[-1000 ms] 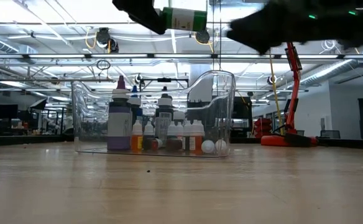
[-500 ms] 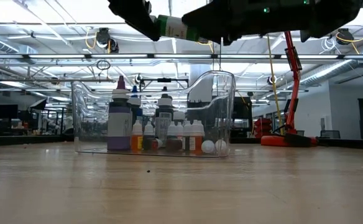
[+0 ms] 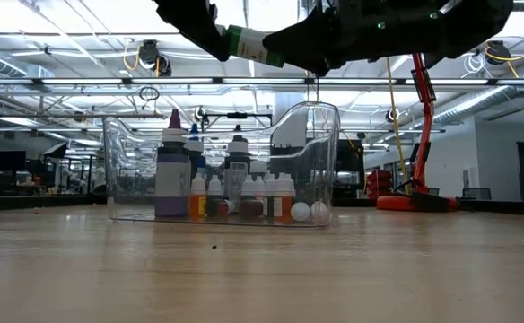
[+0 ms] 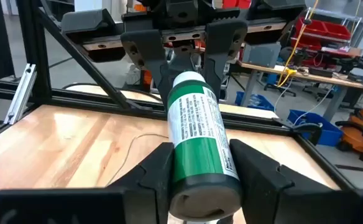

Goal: Pick & Place food coloring
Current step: Put the large green food coloring bottle into the transparent bin

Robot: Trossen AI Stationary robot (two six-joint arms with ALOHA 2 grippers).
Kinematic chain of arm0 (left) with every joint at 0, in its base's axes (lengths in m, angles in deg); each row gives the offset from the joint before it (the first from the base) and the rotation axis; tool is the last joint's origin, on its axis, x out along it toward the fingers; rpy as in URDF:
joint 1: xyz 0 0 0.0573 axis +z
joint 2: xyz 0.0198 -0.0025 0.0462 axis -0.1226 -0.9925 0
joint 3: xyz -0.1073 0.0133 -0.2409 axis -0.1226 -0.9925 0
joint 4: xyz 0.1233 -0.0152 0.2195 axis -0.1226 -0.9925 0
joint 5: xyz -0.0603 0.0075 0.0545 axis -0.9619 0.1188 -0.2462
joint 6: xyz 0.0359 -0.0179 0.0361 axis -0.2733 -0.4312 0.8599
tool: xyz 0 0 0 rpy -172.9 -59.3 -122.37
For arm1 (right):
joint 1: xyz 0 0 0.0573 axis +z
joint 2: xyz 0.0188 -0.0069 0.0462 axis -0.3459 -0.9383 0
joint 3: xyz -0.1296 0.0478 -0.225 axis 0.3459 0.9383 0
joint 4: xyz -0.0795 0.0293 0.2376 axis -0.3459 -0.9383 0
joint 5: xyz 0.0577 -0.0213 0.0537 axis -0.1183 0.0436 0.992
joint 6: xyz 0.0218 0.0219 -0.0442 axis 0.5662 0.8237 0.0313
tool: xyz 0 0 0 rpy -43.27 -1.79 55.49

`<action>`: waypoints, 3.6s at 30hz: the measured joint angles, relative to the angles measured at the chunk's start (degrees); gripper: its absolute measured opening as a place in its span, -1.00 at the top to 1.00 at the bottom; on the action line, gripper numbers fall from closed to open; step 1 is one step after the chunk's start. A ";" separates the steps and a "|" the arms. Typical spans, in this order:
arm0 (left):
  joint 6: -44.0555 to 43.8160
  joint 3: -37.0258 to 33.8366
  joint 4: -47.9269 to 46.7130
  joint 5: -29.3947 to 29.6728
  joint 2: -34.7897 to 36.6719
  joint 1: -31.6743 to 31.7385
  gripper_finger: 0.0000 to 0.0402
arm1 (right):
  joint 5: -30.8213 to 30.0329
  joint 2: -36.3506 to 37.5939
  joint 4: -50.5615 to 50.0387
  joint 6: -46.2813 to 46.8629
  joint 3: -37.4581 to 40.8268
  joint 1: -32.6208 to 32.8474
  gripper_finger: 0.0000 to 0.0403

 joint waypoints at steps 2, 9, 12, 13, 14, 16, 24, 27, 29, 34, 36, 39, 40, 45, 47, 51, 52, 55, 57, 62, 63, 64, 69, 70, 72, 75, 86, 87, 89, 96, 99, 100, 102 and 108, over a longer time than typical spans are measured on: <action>-0.09 -0.07 0.27 0.50 0.54 -0.05 0.46 | -0.03 -0.01 0.43 -0.55 0.00 -0.04 0.38; -1.83 0.28 4.64 4.30 2.56 -0.69 -0.08 | -4.34 -0.26 15.50 -3.83 3.59 0.11 0.38; -1.87 0.11 5.93 7.14 3.39 -1.27 -0.31 | -4.82 -0.25 23.90 -6.07 6.06 0.06 0.38; -1.38 0.07 7.38 7.34 3.49 -1.38 -0.37 | -4.90 -0.25 26.18 -6.91 6.64 0.05 0.38; -0.53 0.08 10.01 7.34 3.57 -1.42 -0.41 | -4.95 -0.25 28.45 -7.82 7.10 0.03 0.38; 1.26 0.15 13.91 7.39 3.73 -1.38 -0.47 | -4.82 -0.25 32.55 -9.53 7.39 0.03 0.38; 10.48 0.00 35.31 2.13 2.44 0.23 -0.47 | -4.21 -0.06 43.53 -14.23 7.32 0.09 0.38; 12.46 0.00 43.41 -0.41 2.44 1.34 -0.41 | -3.10 0.06 43.67 -14.60 7.23 0.09 0.38; 13.22 0.07 48.28 -1.18 2.60 1.96 -0.38 | -2.79 -0.49 42.30 -15.88 7.17 0.11 0.38; 14.71 0.09 57.03 -1.40 2.53 3.68 -0.31 | -2.80 0.02 43.46 -18.40 4.61 0.09 0.38; 14.27 0.09 57.88 -1.71 2.57 4.26 -0.29 | -2.78 -0.32 42.94 -20.02 3.71 0.11 0.38; 14.24 0.17 58.00 -1.81 2.57 4.46 -0.27 | -2.84 -0.20 43.28 -21.88 1.71 0.07 0.38; 14.24 0.17 58.45 -1.85 2.53 4.44 -0.27 | -2.85 -0.15 43.40 -22.54 1.00 0.07 0.38; 14.53 0.15 61.38 -3.30 2.61 4.46 -0.29 | -2.70 -0.17 43.33 -26.57 -3.09 0.07 0.38; 14.61 0.14 62.29 -4.11 2.49 4.44 -0.28 | -1.46 -0.17 43.34 -26.54 -4.33 0.07 0.38; 14.82 0.13 63.67 -6.21 2.48 4.41 -0.25 | 0.20 -0.17 43.25 -26.54 -5.87 0.07 0.38; 14.83 0.13 63.78 -6.25 2.48 4.43 -0.25 | 0.20 -0.17 43.25 -26.52 -5.90 0.07 0.38; 15.94 0.11 64.22 -6.26 2.48 4.30 -0.26 | 0.18 -0.17 43.24 -27.09 -5.90 0.07 0.38; 16.50 0.11 65.07 -6.14 2.48 4.11 -0.27 | 0.28 -0.17 43.30 -27.23 -5.90 0.09 0.38; 18.23 0.11 67.00 -7.26 2.48 3.61 -0.24 | 0.36 -0.17 43.32 -27.38 -5.90 0.11 0.38; 17.99 0.11 67.29 -7.25 2.48 3.51 -0.23 | 0.35 -0.17 43.33 -27.41 -5.90 0.11 0.38; 17.18 0.11 67.62 -7.24 2.48 3.54 -0.22 | 0.37 -0.17 43.36 -27.41 -5.90 0.11 0.38; 15.97 0.11 67.63 -7.34 2.48 3.54 -0.15 | 0.30 -0.17 43.34 -27.41 -5.90 0.11 0.38; 15.99 0.11 67.47 -7.32 2.48 3.54 -0.12 | 0.30 -0.17 43.34 -27.41 -5.90 0.11 0.38; 15.94 0.11 67.55 -7.35 2.48 3.54 -0.01 | 0.24 -0.17 43.31 -27.33 -5.90 0.11 0.38; 15.58 0.11 67.70 -7.65 2.48 3.73 0.27 | 0.20 -0.17 43.20 -26.46 -5.88 0.07 0.38; 15.79 -0.09 45.49 -4.08 8.10 1.95 0.42 | -17.42 0.76 34.92 -26.08 -1.48 3.46 -0.01; 14.88 -0.09 42.95 -3.33 8.93 1.36 0.42 | -20.73 1.32 34.51 -27.29 -1.03 4.44 -0.15; 12.28 0.31 38.83 -2.65 9.67 -0.30 0.42 | -26.41 3.61 34.51 -30.32 0.54 6.37 -0.39; 6.69 -0.07 23.50 2.69 6.45 -7.44 0.42 | -38.37 9.79 30.30 -32.93 3.31 14.06 -0.75; 3.02 -2.18 24.26 3.16 4.91 -9.61 0.42 | -39.68 12.44 27.35 -33.71 4.52 16.65 -0.77; 2.49 -3.70 26.24 3.07 4.10 -10.14 0.42 | -39.69 13.27 26.77 -33.52 5.17 17.55 -0.77; 1.54 -8.02 29.59 2.76 2.98 -11.05 0.42 | -39.40 14.51 27.43 -33.01 5.83 18.87 -0.75; -0.89 -23.56 49.78 5.56 2.55 -10.54 0.42 | -41.91 16.66 27.19 -33.54 7.73 20.75 -0.70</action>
